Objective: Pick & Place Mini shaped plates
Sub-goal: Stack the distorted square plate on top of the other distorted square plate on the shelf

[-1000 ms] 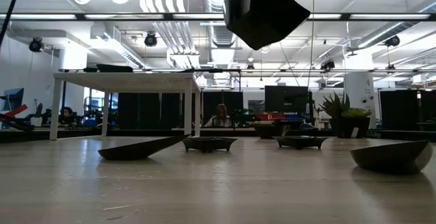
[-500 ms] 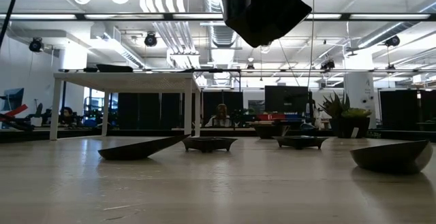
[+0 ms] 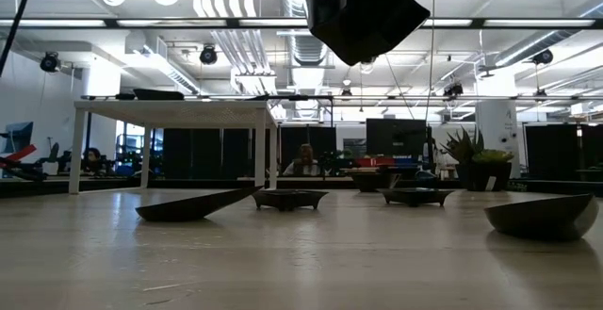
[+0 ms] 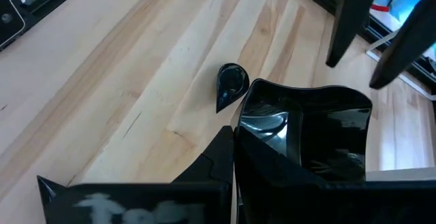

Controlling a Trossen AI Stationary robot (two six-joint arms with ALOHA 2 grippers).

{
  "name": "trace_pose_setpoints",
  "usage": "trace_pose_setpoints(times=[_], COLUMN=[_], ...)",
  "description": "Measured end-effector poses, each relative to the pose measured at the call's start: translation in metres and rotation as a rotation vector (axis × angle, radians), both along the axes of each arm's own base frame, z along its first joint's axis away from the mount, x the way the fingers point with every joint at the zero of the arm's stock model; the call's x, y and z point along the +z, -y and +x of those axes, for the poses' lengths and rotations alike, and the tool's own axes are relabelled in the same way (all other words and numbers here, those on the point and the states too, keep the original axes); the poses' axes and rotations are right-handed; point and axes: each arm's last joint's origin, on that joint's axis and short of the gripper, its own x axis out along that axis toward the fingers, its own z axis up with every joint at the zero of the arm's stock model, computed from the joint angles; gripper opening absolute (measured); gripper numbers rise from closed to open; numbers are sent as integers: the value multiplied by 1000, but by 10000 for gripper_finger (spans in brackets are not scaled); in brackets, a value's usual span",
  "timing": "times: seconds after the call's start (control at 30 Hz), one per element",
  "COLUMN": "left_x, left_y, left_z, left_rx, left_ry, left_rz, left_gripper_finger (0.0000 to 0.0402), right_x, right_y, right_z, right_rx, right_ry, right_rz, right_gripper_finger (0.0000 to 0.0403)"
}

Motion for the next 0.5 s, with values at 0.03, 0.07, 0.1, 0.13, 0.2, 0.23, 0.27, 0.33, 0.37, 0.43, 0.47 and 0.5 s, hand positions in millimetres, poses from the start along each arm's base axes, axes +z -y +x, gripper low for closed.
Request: trace_pose_setpoints(times=[0.03, 0.07, 0.1, 0.13, 0.2, 0.23, 0.27, 0.33, 0.37, 0.43, 0.47, 0.5], left_x=[0, -1, -1, -1, -1, -1, -1, -1, -1, -1, -1, -1], left_y=[-1, -1, -2, -2, -2, -2, -1, -1, -1, -1, -1, -1], left_z=[0, 0, 0, 0, 0, 0, 0, 0, 0, 0, 0, 0], left_rx=[0, 2, 3, 3, 3, 3, 4, 5, 5, 2, -3, -7], left_ry=[-10, -18, -25, -27, -26, -24, -24, -25, -26, -25, -26, -27], left_rz=[6, 9, 12, 13, 12, 11, 7, 5, 6, 5, 3, 1], left_gripper_finger=[65, 65, 65, 65, 65, 65, 65, 65, 65, 65, 65, 65], right_x=[0, 0, 0, 0, 0, 0, 0, 0, 0, 0, 0, 0], right_y=[0, 0, 0, 0, 0, 0, 0, 0, 0, 0, 0, 0], right_z=[0, 0, 0, 0, 0, 0, 0, 0, 0, 0, 0, 0], right_rx=[0, 1, 2, 4, 7, 8, 8, 10, 11, 11, 12, 13], right_ry=[0, 0, 0, 0, 1, 1, 2, 2, 2, 2, 2, 3], right_rz=[0, 0, -2, -4, -8, -8, -8, -10, -11, -12, -13, -14], right_gripper_finger=[8, 8, 8, 8, 8, 8, 8, 8, 8, 8, 8, 8])
